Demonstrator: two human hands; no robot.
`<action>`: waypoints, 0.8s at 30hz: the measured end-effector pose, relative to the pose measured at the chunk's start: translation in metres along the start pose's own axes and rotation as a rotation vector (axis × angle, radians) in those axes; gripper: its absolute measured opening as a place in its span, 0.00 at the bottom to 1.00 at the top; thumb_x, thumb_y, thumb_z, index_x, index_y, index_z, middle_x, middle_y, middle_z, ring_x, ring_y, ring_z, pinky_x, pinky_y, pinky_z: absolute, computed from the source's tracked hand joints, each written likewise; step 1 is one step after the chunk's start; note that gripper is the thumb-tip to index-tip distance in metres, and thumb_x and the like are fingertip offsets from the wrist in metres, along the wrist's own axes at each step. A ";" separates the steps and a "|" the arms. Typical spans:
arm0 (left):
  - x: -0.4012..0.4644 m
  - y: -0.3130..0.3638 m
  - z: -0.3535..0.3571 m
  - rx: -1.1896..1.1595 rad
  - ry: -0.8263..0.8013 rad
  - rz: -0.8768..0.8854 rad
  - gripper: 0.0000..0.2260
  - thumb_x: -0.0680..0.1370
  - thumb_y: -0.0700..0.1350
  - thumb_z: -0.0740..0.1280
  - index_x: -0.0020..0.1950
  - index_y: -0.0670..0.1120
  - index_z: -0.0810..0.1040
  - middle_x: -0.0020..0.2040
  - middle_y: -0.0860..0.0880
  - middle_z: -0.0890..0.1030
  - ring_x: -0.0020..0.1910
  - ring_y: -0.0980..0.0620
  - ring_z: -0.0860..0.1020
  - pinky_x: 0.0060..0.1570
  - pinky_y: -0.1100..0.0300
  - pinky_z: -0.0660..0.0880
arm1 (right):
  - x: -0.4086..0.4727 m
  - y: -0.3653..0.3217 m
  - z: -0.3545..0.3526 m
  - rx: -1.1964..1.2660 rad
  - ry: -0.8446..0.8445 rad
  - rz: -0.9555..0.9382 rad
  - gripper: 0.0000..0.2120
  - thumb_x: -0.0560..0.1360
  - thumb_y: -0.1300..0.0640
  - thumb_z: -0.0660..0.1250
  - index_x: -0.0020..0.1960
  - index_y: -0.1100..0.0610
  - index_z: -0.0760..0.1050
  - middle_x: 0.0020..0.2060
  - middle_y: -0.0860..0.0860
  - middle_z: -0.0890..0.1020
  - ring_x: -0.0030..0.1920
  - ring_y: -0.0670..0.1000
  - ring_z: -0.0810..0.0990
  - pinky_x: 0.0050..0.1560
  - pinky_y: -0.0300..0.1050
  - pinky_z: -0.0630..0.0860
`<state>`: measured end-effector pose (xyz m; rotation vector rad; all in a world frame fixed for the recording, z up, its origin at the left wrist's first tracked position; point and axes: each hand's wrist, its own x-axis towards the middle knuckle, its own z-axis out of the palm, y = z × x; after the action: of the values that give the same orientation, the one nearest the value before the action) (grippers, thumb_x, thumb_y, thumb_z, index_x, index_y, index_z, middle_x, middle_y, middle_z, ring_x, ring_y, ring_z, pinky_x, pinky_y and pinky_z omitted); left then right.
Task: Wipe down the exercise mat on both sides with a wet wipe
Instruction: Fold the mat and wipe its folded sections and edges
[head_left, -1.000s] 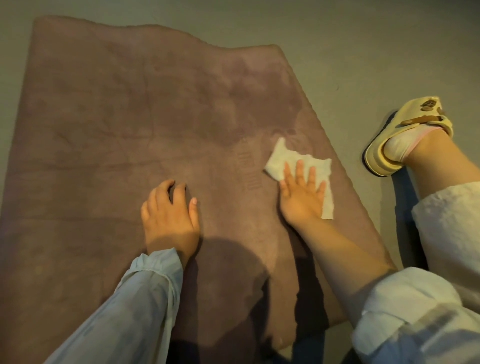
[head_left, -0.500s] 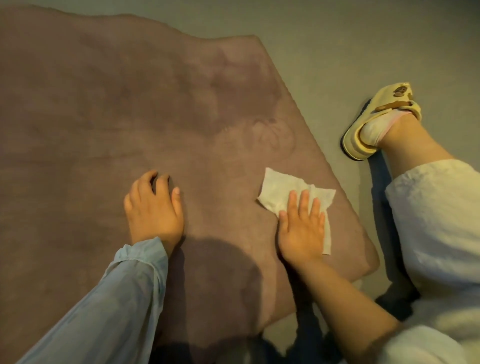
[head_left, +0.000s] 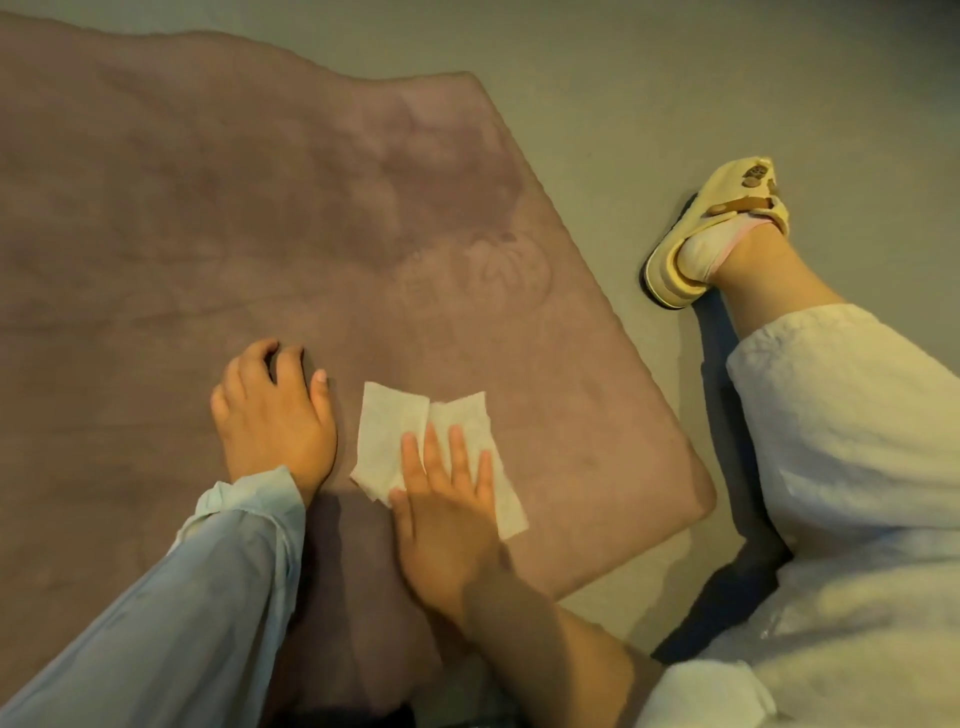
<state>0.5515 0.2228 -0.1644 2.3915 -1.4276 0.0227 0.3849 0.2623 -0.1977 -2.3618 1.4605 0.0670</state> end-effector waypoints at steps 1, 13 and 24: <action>0.000 0.000 0.000 0.007 -0.007 0.002 0.15 0.77 0.42 0.64 0.60 0.35 0.74 0.61 0.34 0.71 0.60 0.33 0.69 0.56 0.39 0.64 | -0.007 0.002 0.002 0.009 0.000 0.036 0.27 0.78 0.44 0.36 0.76 0.48 0.35 0.72 0.45 0.36 0.73 0.52 0.30 0.64 0.52 0.20; -0.027 -0.010 0.000 0.097 -0.199 0.202 0.22 0.78 0.47 0.63 0.71 0.41 0.68 0.72 0.34 0.63 0.71 0.34 0.59 0.69 0.41 0.55 | -0.023 0.168 -0.056 0.136 0.093 0.968 0.30 0.82 0.45 0.43 0.76 0.58 0.36 0.76 0.55 0.40 0.75 0.59 0.39 0.71 0.61 0.37; -0.061 -0.031 -0.027 0.028 -0.407 0.474 0.21 0.82 0.49 0.54 0.75 0.49 0.60 0.77 0.49 0.56 0.76 0.49 0.51 0.72 0.57 0.41 | -0.051 0.039 -0.022 -0.058 -0.153 0.078 0.28 0.81 0.45 0.39 0.74 0.51 0.29 0.76 0.50 0.36 0.73 0.54 0.30 0.69 0.56 0.29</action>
<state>0.5525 0.2960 -0.1595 2.0981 -2.1641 -0.3444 0.3239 0.2836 -0.1762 -2.2880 1.4941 0.3063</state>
